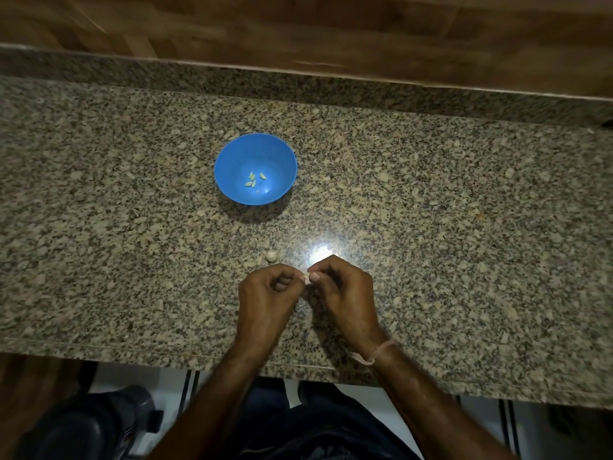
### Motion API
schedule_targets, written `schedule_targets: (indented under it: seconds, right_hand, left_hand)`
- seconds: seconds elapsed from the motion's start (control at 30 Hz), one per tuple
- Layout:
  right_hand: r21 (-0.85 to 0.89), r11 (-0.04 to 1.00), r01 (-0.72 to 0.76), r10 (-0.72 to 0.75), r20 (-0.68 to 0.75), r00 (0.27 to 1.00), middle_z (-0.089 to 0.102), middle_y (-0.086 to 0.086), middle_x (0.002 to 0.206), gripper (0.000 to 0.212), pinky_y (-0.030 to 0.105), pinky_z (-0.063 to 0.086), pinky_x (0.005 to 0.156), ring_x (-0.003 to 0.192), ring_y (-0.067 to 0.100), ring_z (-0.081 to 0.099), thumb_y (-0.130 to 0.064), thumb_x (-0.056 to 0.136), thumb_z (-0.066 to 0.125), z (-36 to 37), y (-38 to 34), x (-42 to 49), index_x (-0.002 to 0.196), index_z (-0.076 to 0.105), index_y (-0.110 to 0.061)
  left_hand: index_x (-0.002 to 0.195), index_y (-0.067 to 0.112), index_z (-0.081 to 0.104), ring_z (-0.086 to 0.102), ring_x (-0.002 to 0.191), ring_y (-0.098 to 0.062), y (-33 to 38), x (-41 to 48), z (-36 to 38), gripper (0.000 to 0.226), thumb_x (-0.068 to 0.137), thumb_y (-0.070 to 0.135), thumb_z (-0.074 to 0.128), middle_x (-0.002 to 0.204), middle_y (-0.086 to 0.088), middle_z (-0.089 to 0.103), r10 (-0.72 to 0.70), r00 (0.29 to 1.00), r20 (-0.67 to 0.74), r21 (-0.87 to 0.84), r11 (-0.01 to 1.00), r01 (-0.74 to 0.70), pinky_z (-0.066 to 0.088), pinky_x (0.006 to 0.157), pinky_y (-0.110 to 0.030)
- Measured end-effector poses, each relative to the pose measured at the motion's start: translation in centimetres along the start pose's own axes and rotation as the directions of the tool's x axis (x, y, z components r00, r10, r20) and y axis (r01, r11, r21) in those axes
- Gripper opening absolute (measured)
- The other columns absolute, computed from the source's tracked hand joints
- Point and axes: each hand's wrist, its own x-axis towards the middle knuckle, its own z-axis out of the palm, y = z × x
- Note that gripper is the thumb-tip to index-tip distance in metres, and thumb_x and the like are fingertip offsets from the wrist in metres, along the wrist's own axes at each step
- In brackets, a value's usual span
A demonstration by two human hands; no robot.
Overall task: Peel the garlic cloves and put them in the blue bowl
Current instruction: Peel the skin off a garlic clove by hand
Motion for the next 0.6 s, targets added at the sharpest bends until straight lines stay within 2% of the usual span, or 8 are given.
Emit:
schedule_targets:
  seconds: [0.1,0.23,0.27,0.43,0.5,0.53,0.6]
  right_hand:
    - [0.018,1.000,-0.023,0.023,0.002,1.000,0.075,-0.003,0.083,0.017,0.035,0.060,0.073,0.080,0.017,0.071,-0.002,0.098,0.067,-0.2,0.2,-0.1,0.092,0.076,-0.014]
    - [0.252,0.936,-0.245,0.230,0.086,0.969,0.074,0.008,0.081,0.014,0.049,0.062,0.070,0.071,0.026,0.068,-0.011,0.104,0.064,0.2,0.7,-0.2,0.095,0.074,-0.011]
    - [0.311,0.900,-0.306,0.284,0.115,0.952,0.072,0.009,0.080,0.015,0.048,0.060,0.070,0.070,0.024,0.065,-0.013,0.106,0.062,0.4,0.7,-0.2,0.096,0.073,-0.009]
    - [0.545,0.658,-0.519,0.508,0.188,0.841,0.063,0.000,0.067,0.021,0.025,0.047,0.060,0.061,0.010,0.053,-0.016,0.109,0.056,0.9,0.2,0.3,0.099,0.071,-0.005]
    - [0.598,0.578,-0.555,0.555,0.210,0.805,0.059,-0.001,0.064,0.020,0.023,0.042,0.056,0.059,0.010,0.048,-0.017,0.109,0.055,0.9,0.3,0.6,0.100,0.070,-0.006]
    - [0.591,0.578,-0.563,0.562,0.211,0.800,0.057,0.000,0.064,0.021,0.024,0.041,0.056,0.058,0.011,0.047,-0.018,0.109,0.056,0.8,0.4,0.7,0.099,0.070,-0.007]
    - [0.520,0.653,-0.551,0.540,0.190,0.820,0.061,0.007,0.070,0.022,0.029,0.042,0.059,0.060,0.014,0.048,-0.022,0.108,0.059,0.5,0.6,0.8,0.100,0.071,-0.006]
  left_hand:
    - [0.081,0.016,0.080,0.068,0.066,0.001,0.1,-0.1,0.4,0.012,0.087,0.006,0.077,0.073,0.009,0.075,-0.055,0.999,0.000,-0.039,0.998,0.054,0.048,0.059,-0.009]
    - [0.082,0.015,0.079,0.067,0.068,-0.003,-0.1,0.1,0.8,0.011,0.088,0.006,0.075,0.074,0.004,0.075,-0.124,0.992,0.010,-0.117,0.985,0.125,0.051,0.060,-0.013]
    - [0.082,0.015,0.078,0.068,0.068,-0.004,-0.2,0.1,0.9,0.011,0.087,0.007,0.075,0.074,0.003,0.075,-0.134,0.991,0.013,-0.117,0.984,0.134,0.051,0.061,-0.014]
    - [0.080,0.014,0.078,0.067,0.065,-0.002,-0.9,0.0,1.6,0.012,0.088,0.006,0.074,0.072,0.003,0.075,-0.149,0.988,0.028,-0.057,0.987,0.151,0.051,0.059,-0.013]
    - [0.078,0.017,0.078,0.066,0.065,-0.002,-1.5,0.0,1.7,0.012,0.086,0.008,0.075,0.070,0.005,0.074,-0.154,0.988,0.012,0.010,0.988,0.154,0.048,0.058,-0.010]
    - [0.077,0.018,0.078,0.066,0.066,-0.003,-1.8,0.0,1.8,0.012,0.085,0.009,0.076,0.070,0.006,0.074,-0.164,0.986,0.004,0.033,0.986,0.164,0.048,0.059,-0.010]
    - [0.078,0.022,0.078,0.067,0.067,-0.003,-2.4,0.2,1.8,0.011,0.085,0.012,0.077,0.072,0.008,0.074,-0.190,0.982,-0.020,0.065,0.979,0.191,0.050,0.061,-0.014]
